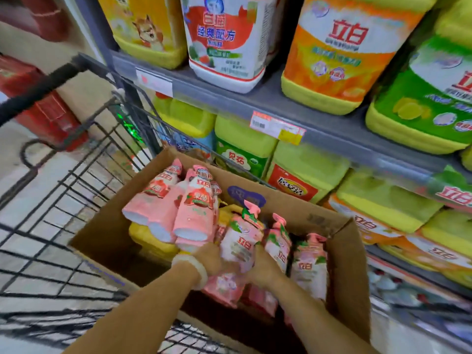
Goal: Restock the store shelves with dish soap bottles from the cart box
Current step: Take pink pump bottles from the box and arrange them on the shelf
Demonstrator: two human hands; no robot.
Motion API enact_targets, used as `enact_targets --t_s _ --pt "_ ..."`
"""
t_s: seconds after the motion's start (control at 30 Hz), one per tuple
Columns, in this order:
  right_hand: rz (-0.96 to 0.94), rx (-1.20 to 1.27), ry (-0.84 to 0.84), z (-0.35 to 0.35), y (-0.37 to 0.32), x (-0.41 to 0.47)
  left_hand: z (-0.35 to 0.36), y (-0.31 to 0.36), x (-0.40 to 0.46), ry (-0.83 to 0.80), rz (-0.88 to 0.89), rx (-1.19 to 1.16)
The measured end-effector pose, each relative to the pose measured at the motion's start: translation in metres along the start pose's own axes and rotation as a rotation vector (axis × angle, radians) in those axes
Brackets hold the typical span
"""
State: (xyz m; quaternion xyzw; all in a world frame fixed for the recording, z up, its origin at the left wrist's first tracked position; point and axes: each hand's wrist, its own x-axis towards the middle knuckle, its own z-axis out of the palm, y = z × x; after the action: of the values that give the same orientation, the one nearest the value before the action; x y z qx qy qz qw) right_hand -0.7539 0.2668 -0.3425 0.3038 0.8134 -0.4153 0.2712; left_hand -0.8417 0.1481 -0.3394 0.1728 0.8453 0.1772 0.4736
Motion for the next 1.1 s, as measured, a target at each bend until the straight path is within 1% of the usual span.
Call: enact_targets --t_s 0.07,0.13,0.23,0.33,0.47,0.6,0.67,0.73,0.77,0.9,1.0,1.1 --pt "0.052 0.075 0.02 -0.001 0.002 0.007 0.002 0.004 0.009 -0.023 -0.007 -0.009" --pt "0.094 0.08 0.021 -0.003 0.002 0.009 0.004 0.004 0.015 -0.033 -0.001 -0.029" --pt "0.167 0.112 -0.028 -0.007 0.008 0.014 0.008 -0.003 0.024 -0.07 -0.028 -0.226" --pt "0.19 0.189 -0.078 -0.007 0.014 0.014 0.015 -0.011 0.035 -0.125 -0.063 -0.406" --pt "0.143 0.381 -0.025 -0.004 0.022 0.004 0.011 -0.005 0.027 -0.15 -0.069 -0.506" --pt "0.051 0.614 0.029 -0.008 0.024 -0.015 0.005 0.005 0.007 -0.175 0.036 -0.631" --pt "-0.01 0.716 -0.009 -0.015 0.024 -0.032 -0.001 0.013 -0.005 -0.225 0.078 -0.668" --pt "-0.063 0.769 -0.043 -0.024 0.027 -0.046 -0.008 0.026 -0.017 -0.253 0.161 -0.629" --pt "-0.079 0.785 -0.032 -0.029 0.03 -0.053 -0.009 0.033 -0.024 -0.265 0.209 -0.596" --pt "-0.177 0.826 0.117 -0.051 0.048 -0.096 -0.005 0.075 -0.061 -0.262 0.332 -0.532" --pt "-0.303 0.817 0.258 -0.076 0.067 -0.144 0.008 0.116 -0.097 -0.184 0.441 -0.468" --pt "-0.414 0.76 0.392 -0.106 0.098 -0.203 0.035 0.168 -0.143 -0.109 0.604 -0.423"
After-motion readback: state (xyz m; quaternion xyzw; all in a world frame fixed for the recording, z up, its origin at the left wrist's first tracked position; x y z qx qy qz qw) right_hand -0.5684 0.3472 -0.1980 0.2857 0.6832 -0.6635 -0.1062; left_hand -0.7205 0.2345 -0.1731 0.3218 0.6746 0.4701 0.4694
